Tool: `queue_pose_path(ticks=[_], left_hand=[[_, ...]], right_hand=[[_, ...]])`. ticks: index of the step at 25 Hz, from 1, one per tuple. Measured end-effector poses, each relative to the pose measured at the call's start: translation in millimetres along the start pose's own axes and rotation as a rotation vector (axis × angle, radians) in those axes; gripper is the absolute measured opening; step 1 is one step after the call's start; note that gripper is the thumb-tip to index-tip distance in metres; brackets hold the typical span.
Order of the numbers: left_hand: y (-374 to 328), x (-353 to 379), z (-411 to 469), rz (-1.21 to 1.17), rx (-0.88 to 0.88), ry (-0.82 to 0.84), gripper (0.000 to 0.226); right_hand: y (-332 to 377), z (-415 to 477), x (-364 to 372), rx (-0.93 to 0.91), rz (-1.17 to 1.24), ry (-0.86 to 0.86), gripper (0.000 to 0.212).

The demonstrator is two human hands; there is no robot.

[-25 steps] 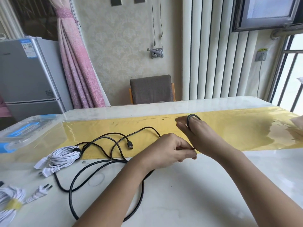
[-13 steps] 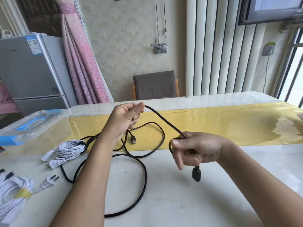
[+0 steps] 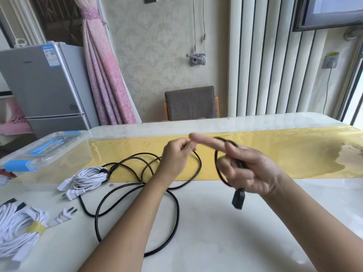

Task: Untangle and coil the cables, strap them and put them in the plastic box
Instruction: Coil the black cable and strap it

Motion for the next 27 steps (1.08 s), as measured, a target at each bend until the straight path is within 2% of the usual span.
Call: queue_pose_path(ticks=[1,3,5,8,9,11,12,14,15,16,18,20,22,23,25,27], left_hand=[[0,9,-6,0.031,0.0,0.089,0.038],[-7,25,-21,0.083,0.029,0.251,0.044],[-21,37,-35,0.144,0.087,0.35,0.046],[-42,45,-51,0.16,0.158,0.418,0.044],[-47,47,-56,0.161,0.172,0.445,0.043],[-57,50,-66,0.167,0.208,0.499,0.039],[-61,49,-68,0.16,0.234,0.504,0.034],[-68,38,-59,0.1,0.286,0.414,0.027],[-69,28,-49,0.047,0.298,0.324,0.025],[-65,16,-37,-0.008,0.291,0.224,0.024],[-57,-7,-16,-0.097,0.257,0.07,0.023],[-51,-21,-6,-0.162,0.199,0.007,0.023],[-49,-26,-3,-0.191,0.148,-0.01,0.021],[-48,-27,-2,-0.2,0.132,-0.016,0.02],[-43,-29,1,-0.225,0.105,-0.043,0.022],[-36,-32,5,-0.243,0.086,-0.091,0.027]], right_hand=[[12,0,-2,-0.1,0.035,-0.113,0.047],[44,-11,-18,-0.407,-0.064,-0.516,0.045],[68,-31,-32,-0.636,-0.358,-0.864,0.042],[74,-43,-37,-0.671,-0.941,-1.138,0.043],[72,-42,-35,-0.66,-1.187,-1.201,0.045],[66,-33,-29,-0.67,-1.642,-1.205,0.049],[62,-29,-30,-0.649,-1.801,-1.173,0.048],[56,-26,-38,-0.49,-1.929,-1.132,0.036],[54,-28,-44,-0.374,-1.88,-1.137,0.029],[49,-29,-50,-0.27,-1.744,-1.126,0.032],[36,-24,-51,-0.118,-1.387,-1.037,0.058],[14,-14,-45,0.049,-1.113,-0.827,0.079],[-9,-6,-34,0.234,-0.966,-0.587,0.069],[-16,-4,-27,0.271,-0.911,-0.513,0.054],[-18,0,-22,0.195,-0.734,-0.461,0.035],[-11,4,-24,0.044,-0.408,-0.444,0.04]])
Point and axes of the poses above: each hand's wrist, its own z-axis towards the middle knuckle, its own x-axis out of the palm, y = z × x, the point moved 5 cm from there along z, towards the middle knuckle, and after that the axes turned 13 degrees about -y, right-handed, at the moved point
